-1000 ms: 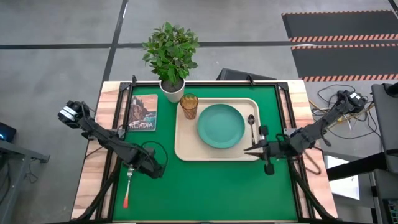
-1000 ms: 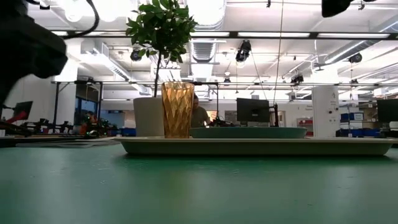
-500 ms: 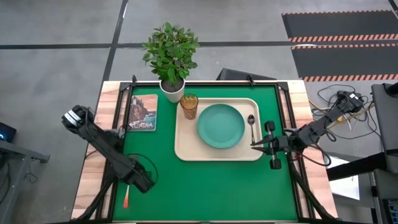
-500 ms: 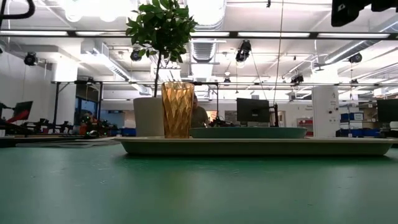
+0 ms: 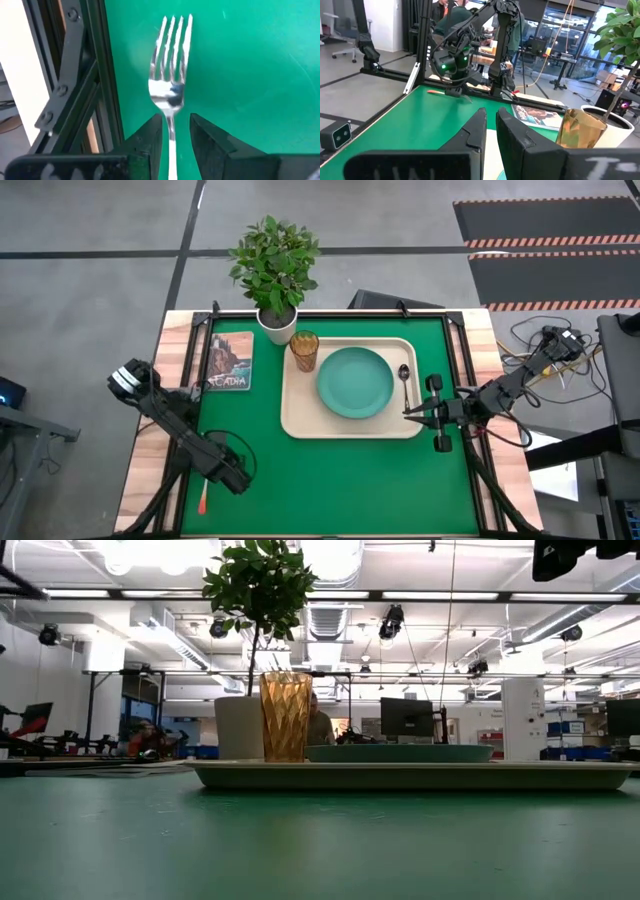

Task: Pick and place plate/cup/fork/spoon on tray
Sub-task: Put the orange fork on the white serving tray beside the blue plate

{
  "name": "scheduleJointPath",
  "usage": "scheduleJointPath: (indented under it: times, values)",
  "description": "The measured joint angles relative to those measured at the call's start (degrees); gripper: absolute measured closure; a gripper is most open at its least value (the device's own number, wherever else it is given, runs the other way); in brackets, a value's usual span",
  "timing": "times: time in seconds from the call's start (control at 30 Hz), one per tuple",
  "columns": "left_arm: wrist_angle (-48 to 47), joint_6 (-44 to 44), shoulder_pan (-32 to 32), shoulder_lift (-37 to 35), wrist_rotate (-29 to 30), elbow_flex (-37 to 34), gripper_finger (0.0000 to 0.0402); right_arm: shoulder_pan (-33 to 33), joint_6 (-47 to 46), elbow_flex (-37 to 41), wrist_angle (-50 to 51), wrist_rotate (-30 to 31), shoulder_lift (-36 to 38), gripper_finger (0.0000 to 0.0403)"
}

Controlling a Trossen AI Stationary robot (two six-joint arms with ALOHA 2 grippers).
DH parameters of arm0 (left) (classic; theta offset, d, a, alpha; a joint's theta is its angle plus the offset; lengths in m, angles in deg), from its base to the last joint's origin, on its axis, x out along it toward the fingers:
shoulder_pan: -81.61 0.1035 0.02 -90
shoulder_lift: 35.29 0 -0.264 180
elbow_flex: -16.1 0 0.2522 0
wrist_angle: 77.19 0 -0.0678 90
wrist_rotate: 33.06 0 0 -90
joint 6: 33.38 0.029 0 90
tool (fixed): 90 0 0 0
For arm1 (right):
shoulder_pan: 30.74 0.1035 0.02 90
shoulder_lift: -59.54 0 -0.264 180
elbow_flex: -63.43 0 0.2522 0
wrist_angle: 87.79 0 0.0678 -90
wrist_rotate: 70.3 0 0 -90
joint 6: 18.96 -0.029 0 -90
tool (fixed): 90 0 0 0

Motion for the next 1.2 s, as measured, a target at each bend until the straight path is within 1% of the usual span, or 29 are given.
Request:
scheduleJointPath:
  times: [0.2, 0.33, 0.4, 0.53, 0.57, 0.87, 0.93, 1.0, 1.13, 1.2]
  values:
    - [0.6, -0.5, 0.0, 2.1, -0.2, -1.1, 0.0321, 0.0, 0.0, 0.0, 0.0, 0.0, 0.0, 0.0371]
    - [2.9, -0.5, 0.0, 3.1, 0.1, -1.7, 0.0324, 0.0, 0.0, 0.0, 0.0, 0.0, 0.0, 0.0371]
    - [3.1, -0.5, 0.0, 3.4, 0.0, -2.1, 0.0338, 0.0, 0.0, 0.0, 0.0, 0.0, 0.0, 0.0371]
    - [2.7, -0.9, 0.0, 3.6, -0.3, -2.1, 0.0386, 0.0, -0.2, 0.0, 0.0, 0.0, 0.0, 0.0371]
    - [2.4, -1.2, 0.0, 3.6, -0.3, -2.0, 0.0392, 0.0, -0.2, 0.0, 0.0, 0.0, 0.0, 0.0371]
    - [3.3, -1.7, 0.0, 3.5, 0.6, -0.6, 0.0401, 0.0, -0.6, 0.0, 0.0, 0.0, 0.0, 0.0371]
    - [2.9, -1.6, 0.0, 3.0, 2.3, 0.0, 0.0401, 0.0, -0.9, 0.0, 0.1, 0.0, 0.0, 0.0371]
    - [2.4, -1.5, -0.1, 2.3, 5.5, 1.0, 0.0401, 0.0, -0.9, 0.0, 0.1, 0.0, 0.0, 0.0371]
    - [-1.4, -1.5, 0.0, 1.1, 13.3, 4.5, 0.0401, 0.0, -0.8, 0.0, 0.1, 0.0, 0.0, 0.0371]
    - [-2.9, -1.1, 0.0, 0.6, 19.0, 6.7, 0.0401, 0.0, -0.8, 0.0, 0.1, 0.0, 0.0, 0.0371]
